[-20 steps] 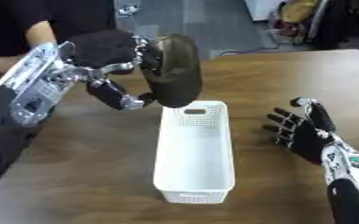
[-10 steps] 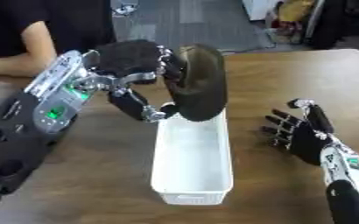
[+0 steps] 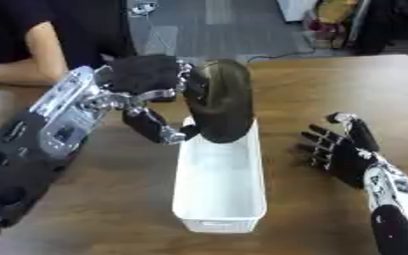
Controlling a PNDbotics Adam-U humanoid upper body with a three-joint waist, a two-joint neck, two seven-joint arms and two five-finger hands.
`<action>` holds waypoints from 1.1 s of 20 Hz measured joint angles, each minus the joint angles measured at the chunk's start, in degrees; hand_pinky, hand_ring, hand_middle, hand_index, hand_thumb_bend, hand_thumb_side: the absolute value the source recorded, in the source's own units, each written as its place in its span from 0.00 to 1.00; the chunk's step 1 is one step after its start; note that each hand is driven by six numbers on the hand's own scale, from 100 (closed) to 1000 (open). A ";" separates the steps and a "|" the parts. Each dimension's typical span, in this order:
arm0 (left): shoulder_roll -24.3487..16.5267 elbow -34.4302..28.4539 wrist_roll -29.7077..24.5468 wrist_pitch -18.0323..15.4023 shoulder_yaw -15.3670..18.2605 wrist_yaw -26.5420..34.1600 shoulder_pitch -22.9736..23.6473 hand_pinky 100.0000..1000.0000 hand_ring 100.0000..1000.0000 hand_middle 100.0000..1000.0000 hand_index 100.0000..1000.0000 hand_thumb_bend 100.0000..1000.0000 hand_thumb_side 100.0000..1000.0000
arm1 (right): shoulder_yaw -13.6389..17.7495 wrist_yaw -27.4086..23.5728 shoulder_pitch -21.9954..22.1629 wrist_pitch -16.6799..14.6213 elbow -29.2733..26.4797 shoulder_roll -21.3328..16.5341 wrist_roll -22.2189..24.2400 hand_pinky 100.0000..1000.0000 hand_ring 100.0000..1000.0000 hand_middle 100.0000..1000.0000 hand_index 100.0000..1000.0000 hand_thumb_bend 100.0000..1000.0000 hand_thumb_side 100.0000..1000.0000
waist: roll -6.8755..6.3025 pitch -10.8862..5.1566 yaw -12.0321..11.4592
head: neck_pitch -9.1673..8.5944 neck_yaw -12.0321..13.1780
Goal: Pick up objects on the table and place them in the box.
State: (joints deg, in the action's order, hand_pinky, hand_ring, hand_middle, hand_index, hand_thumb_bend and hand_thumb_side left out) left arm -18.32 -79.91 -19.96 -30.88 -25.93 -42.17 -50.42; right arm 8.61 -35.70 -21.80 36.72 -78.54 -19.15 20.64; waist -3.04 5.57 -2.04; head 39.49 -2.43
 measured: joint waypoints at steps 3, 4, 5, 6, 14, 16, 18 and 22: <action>-0.02 1.33 0.30 -0.42 -0.36 -0.04 1.34 0.00 0.00 0.00 0.12 0.00 0.19 | 0.01 0.00 -0.16 -0.01 -0.01 0.00 0.00 0.39 0.68 0.97 1.00 0.00 1.00 | 0.21 0.33 0.00 | 0.00 0.00; -0.02 1.70 0.48 -0.60 -0.38 -0.10 1.70 0.00 0.00 0.00 0.13 0.00 0.19 | 0.01 0.00 -0.27 -0.01 -0.01 0.00 0.00 0.39 0.68 0.97 1.00 0.00 1.00 | 0.30 0.36 0.00 | 0.00 0.00; -0.01 1.99 0.64 -0.76 -0.42 -0.16 2.00 0.00 0.00 0.00 0.13 0.00 0.19 | 0.00 0.00 -0.36 -0.01 -0.01 0.01 0.00 0.39 0.68 0.97 1.00 0.00 1.00 | 0.33 0.36 0.00 | 0.00 0.00; 0.00 2.19 0.81 -0.92 -0.49 -0.30 2.23 0.00 0.00 0.00 0.13 0.00 0.19 | 0.00 0.00 -0.47 -0.01 -0.01 0.01 0.01 0.40 0.68 0.97 1.00 0.00 1.00 | 0.33 0.40 0.00 | 0.00 0.00; 0.08 3.53 1.80 -1.82 -0.74 -1.28 3.90 0.00 0.00 0.00 0.13 0.00 0.19 | 0.00 0.09 -0.51 -0.11 -0.01 0.03 0.15 0.40 0.68 0.97 1.00 0.00 1.00 | 0.37 0.69 0.01 | 0.00 -0.01; 0.14 3.88 1.91 -1.92 -0.82 -1.60 4.13 0.00 0.00 0.00 0.14 0.00 0.19 | -0.01 0.22 -0.53 -0.18 -0.01 0.03 0.25 0.40 0.68 0.97 1.00 0.00 1.00 | 0.42 0.72 0.01 | 0.00 -0.02; 0.47 4.31 2.10 -2.11 -0.92 -1.86 4.40 0.00 0.00 0.00 0.14 0.00 0.19 | -0.01 0.37 -0.53 -0.21 -0.01 0.03 0.30 0.40 0.68 0.97 1.00 0.00 1.00 | 0.46 0.73 0.02 | 0.00 -0.02; 1.27 5.04 2.28 -2.46 -1.18 -2.27 4.43 0.00 0.00 0.00 0.14 0.00 0.19 | -0.03 0.44 -0.76 -0.21 -0.01 0.03 0.35 0.40 0.68 0.97 1.00 0.00 1.00 | 0.46 0.84 0.18 | 0.00 -0.03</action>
State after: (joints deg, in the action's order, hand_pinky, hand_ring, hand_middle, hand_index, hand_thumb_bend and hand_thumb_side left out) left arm -17.05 -74.86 -17.68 -33.34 -27.10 -44.44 -45.99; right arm 8.58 -35.26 -22.56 36.51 -78.55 -19.12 20.99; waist -2.57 6.40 -1.87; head 39.49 -2.46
